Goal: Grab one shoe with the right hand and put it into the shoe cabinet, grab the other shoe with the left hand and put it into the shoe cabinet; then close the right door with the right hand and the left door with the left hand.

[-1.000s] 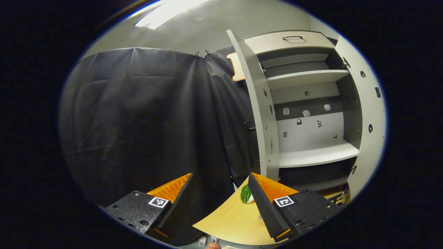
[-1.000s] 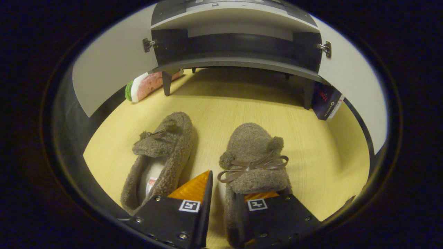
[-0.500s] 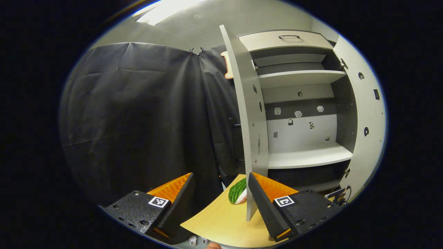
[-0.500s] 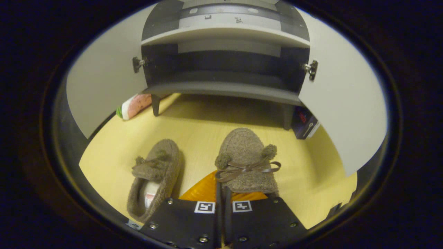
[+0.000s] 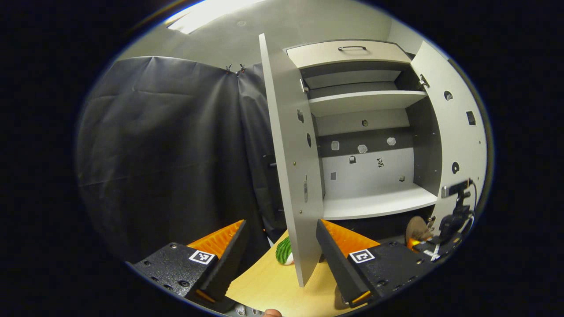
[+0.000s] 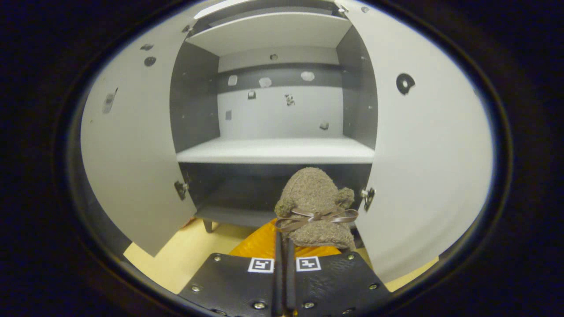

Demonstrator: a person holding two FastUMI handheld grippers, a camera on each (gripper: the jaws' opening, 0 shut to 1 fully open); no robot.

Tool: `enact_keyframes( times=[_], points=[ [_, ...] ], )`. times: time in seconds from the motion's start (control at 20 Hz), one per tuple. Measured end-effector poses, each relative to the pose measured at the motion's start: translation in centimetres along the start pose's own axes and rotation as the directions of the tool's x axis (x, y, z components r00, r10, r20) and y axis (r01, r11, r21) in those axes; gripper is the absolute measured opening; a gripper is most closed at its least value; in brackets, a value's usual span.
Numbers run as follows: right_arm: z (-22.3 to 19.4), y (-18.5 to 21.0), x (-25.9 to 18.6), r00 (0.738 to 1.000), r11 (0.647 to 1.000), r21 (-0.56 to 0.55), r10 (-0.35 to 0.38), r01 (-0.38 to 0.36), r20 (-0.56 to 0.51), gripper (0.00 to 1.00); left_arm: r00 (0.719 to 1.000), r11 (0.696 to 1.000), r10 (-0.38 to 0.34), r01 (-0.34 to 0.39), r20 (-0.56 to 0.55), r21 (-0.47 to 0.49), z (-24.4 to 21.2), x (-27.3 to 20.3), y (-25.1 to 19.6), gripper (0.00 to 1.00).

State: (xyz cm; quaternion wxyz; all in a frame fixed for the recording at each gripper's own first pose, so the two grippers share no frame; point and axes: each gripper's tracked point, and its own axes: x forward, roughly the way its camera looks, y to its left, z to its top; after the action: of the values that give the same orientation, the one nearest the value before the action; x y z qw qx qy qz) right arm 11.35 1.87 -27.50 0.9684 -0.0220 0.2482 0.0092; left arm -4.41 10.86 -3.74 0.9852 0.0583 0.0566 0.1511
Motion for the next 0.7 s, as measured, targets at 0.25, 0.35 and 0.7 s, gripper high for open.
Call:
enact_keyframes(
  times=[0.25, 0.35, 0.7],
  points=[
    [10.7, -0.5, 4.9, 0.992, 0.999, -0.045, -0.008, 0.014, 0.123, 0.04, 1.000, 0.999, -0.007, 0.008, 0.014, -0.031, 0.2, 0.3, 0.0, 0.95],
    [14.6, -1.0, 7.3, 0.987, 0.999, -0.039, -0.023, 0.030, 0.160, 0.04, 1.000, 0.999, -0.001, 0.002, 0.016, -0.047, 0.0, 0.5, 0.3, 0.96],
    [20.1, -2.6, 16.9, 0.985, 0.995, -0.012, -0.092, 0.095, 0.146, 0.04, 0.996, 0.994, 0.083, -0.086, -0.037, -0.071, -2.1, 0.8, 3.0, 0.94]
  ],
)
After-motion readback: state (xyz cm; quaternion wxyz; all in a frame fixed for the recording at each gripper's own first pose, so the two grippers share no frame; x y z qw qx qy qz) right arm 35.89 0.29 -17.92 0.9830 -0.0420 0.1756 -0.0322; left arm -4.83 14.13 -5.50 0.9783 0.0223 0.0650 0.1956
